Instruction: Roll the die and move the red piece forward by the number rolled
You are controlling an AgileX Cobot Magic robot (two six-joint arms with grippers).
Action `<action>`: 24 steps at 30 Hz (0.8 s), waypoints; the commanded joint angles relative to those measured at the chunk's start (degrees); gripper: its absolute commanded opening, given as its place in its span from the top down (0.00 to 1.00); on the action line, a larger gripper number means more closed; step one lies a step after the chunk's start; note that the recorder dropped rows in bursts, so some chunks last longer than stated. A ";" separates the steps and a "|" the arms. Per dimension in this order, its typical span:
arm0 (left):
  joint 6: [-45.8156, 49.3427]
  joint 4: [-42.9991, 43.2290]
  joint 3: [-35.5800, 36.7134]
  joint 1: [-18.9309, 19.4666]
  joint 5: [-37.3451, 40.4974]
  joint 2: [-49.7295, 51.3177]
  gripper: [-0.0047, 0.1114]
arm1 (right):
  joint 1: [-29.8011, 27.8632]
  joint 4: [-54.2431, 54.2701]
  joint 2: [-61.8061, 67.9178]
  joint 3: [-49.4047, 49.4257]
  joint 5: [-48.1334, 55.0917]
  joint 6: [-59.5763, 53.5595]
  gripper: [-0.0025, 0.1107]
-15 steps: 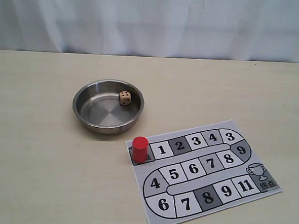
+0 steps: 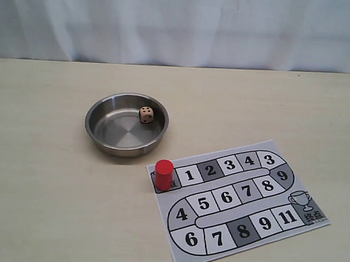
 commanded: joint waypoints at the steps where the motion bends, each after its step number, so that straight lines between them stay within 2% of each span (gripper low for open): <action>1: -0.12 -0.07 -0.30 -0.01 -0.55 -0.06 0.96 | -0.18 7.03 -0.27 0.18 -7.04 0.22 0.94; 13: -0.12 -0.07 -0.30 -0.01 -0.55 -0.06 0.96 | -0.18 7.94 0.66 -17.36 8.66 0.22 0.94; 20: -0.12 -0.07 -0.30 -0.01 -0.55 -0.06 0.96 | -0.18 8.09 13.40 -27.76 20.21 -0.38 0.94; 24: -0.12 -0.07 -0.30 -0.01 -0.65 -0.06 0.96 | -0.18 10.52 22.43 -32.39 23.85 -9.46 0.94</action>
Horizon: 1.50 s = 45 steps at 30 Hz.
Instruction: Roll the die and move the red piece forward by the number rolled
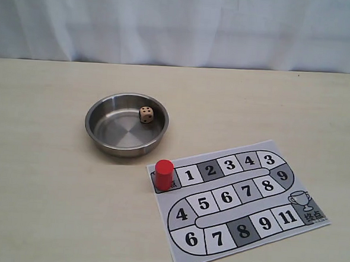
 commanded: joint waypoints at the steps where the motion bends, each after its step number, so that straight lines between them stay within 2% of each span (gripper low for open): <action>1: -0.12 -0.07 -0.30 -0.01 -0.65 -0.06 0.96 | -0.18 3.88 9.64 -4.94 5.94 -11.55 0.94; 6: -0.12 -0.07 -0.30 -0.01 -0.65 -0.06 0.96 | -0.18 14.43 20.27 -9.65 9.57 -28.61 0.94; 11: -0.12 -0.07 -0.30 -0.01 -0.65 -0.06 0.96 | -0.18 21.61 30.73 -14.15 12.84 -36.49 0.93; 14: -0.12 -0.07 -0.30 -0.01 -0.65 -0.06 0.96 | -0.18 26.38 37.20 -17.26 15.91 -41.90 0.84; 20: -0.12 -0.07 -0.30 -0.01 -0.65 -0.06 0.96 | -0.18 36.46 47.35 -21.01 19.79 -52.79 0.55; 25: -0.12 -0.07 -0.30 -0.01 -0.55 -0.06 0.96 | -0.18 38.98 52.84 -23.85 20.48 -53.34 0.52; 30: -0.12 -0.07 -0.30 -0.01 -0.55 -0.06 0.96 | 6.13 38.40 56.61 -26.73 17.89 -51.69 0.52; 34: -0.12 -0.07 -0.30 -0.01 -0.55 -0.06 0.96 | 13.92 32.94 60.78 -30.01 13.30 -46.17 0.52; 39: -0.12 -0.07 -0.30 -0.01 -0.55 -0.06 0.96 | 22.00 22.63 67.95 -36.38 11.62 -31.12 0.52; 43: -0.12 -0.07 -0.30 -0.01 -0.55 -0.06 0.96 | 27.09 13.87 74.93 -42.96 12.72 -13.71 0.52; 45: -0.12 -0.07 -0.30 -0.01 -0.55 -0.06 0.96 | 28.82 10.84 77.92 -45.63 12.75 -10.88 0.52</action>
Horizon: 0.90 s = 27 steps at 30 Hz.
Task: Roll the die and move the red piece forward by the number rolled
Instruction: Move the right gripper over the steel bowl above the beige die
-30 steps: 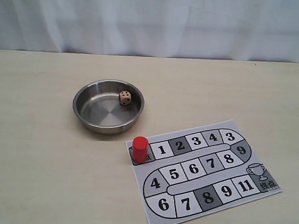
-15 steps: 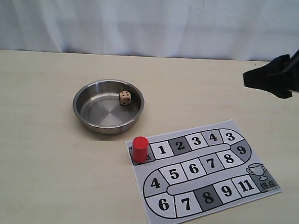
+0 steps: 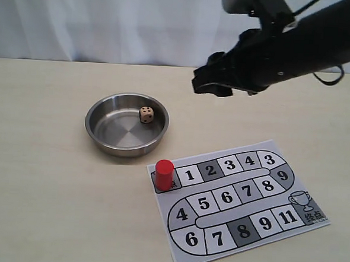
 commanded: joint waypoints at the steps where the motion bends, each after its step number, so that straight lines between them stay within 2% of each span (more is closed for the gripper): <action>1: -0.12 -0.07 -0.30 -0.01 -0.55 -0.06 0.96 | 4.55 -8.89 7.05 -6.34 0.09 10.25 0.52; 7: -0.12 -0.07 -0.30 -0.01 -0.55 -0.06 0.96 | 9.15 -13.36 15.44 -14.64 0.47 11.26 0.52; 11: -0.12 -0.07 -0.30 -0.01 -0.66 -0.06 0.96 | 9.70 -12.27 21.04 -21.35 4.15 14.97 0.52; 15: -0.12 -0.07 -0.30 -0.01 -0.66 -0.06 0.96 | 9.70 -11.97 26.55 -28.04 8.85 21.23 0.52; 19: -0.12 -0.07 -0.30 -0.01 -0.66 -0.06 0.96 | 9.70 -11.97 32.13 -33.51 9.14 30.12 0.52; 22: -0.12 -0.07 -0.30 -0.01 -0.66 -0.06 0.96 | 9.70 -11.97 35.94 -35.02 7.46 40.25 0.52; 25: -0.12 -0.07 -0.30 -0.01 -0.66 -0.06 0.96 | 9.70 -11.97 38.25 -35.02 2.54 45.18 0.51; 27: -0.12 -0.07 -0.30 -0.01 -0.66 -0.06 0.96 | 9.70 -11.87 39.62 -35.02 -2.49 50.00 0.43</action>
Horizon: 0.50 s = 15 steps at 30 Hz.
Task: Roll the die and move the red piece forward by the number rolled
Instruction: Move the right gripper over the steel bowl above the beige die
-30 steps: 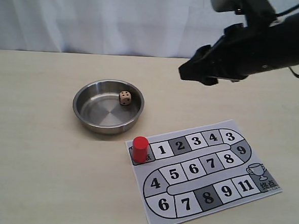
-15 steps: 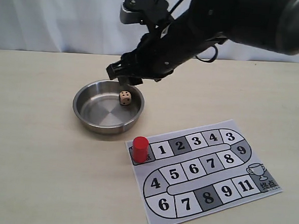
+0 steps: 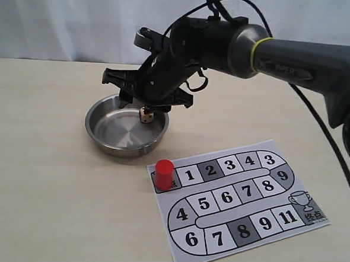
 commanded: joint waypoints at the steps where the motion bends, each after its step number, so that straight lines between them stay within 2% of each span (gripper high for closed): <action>1: -0.12 -0.07 -0.30 -0.01 -0.66 -0.06 0.96 | 0.05 0.07 1.60 -0.59 -7.86 7.61 0.40; 3: -0.12 -0.07 -0.30 -0.01 -0.54 -0.06 0.96 | -0.13 0.07 2.52 -1.27 -7.61 13.22 0.41; 6: -0.12 -0.07 -0.30 -0.01 -0.54 -0.06 0.96 | -0.17 -0.46 5.50 -7.91 -2.58 16.68 0.48; 11: -0.12 -0.07 -0.30 -0.01 -0.54 -0.06 0.96 | -0.65 -6.50 11.05 -17.79 6.82 24.58 0.48; 15: -0.12 -0.07 -0.30 -0.01 -0.54 -0.06 0.96 | -0.65 -12.15 13.71 -19.89 9.59 28.62 0.48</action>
